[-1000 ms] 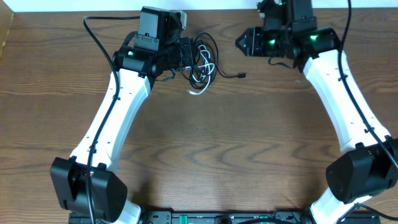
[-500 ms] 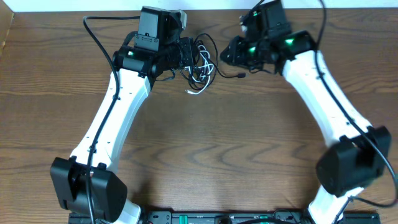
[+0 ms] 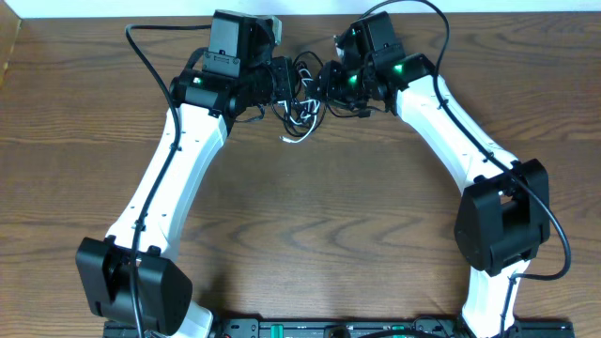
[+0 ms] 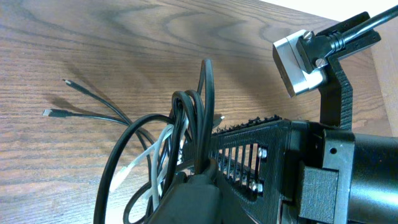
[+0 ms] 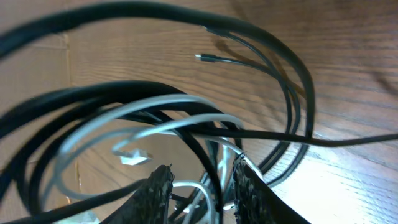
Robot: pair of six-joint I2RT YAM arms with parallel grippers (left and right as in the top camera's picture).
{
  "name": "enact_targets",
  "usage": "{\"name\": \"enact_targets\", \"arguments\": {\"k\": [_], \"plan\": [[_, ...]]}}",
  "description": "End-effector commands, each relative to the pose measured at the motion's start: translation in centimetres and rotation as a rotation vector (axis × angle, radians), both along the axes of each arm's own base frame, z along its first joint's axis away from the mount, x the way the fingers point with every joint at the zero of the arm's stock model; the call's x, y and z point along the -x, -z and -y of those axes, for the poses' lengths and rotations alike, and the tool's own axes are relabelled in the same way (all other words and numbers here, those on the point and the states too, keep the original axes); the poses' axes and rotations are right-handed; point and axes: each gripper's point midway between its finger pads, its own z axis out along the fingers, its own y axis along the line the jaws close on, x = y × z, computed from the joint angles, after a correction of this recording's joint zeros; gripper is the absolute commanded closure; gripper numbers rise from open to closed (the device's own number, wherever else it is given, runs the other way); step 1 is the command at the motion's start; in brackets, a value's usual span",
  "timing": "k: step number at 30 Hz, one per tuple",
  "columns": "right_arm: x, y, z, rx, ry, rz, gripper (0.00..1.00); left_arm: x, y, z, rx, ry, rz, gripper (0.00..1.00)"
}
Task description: Untangle cables
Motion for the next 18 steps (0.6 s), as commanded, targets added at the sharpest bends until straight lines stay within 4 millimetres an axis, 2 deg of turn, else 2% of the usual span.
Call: {"name": "enact_targets", "arguments": {"k": [1, 13, 18], "plan": [[0.3, -0.4, -0.5, -0.025, -0.006, -0.017, 0.71, 0.1, -0.5, 0.4, 0.021, 0.009, 0.001, 0.92], [1.5, 0.1, -0.6, -0.016, -0.033, -0.061, 0.85, 0.2, -0.2, 0.3, 0.018, 0.009, -0.012, 0.93], [2.0, 0.4, -0.6, -0.001, -0.056, -0.065, 0.87, 0.2, -0.2, 0.3, 0.018, 0.009, -0.012, 0.93]]}}
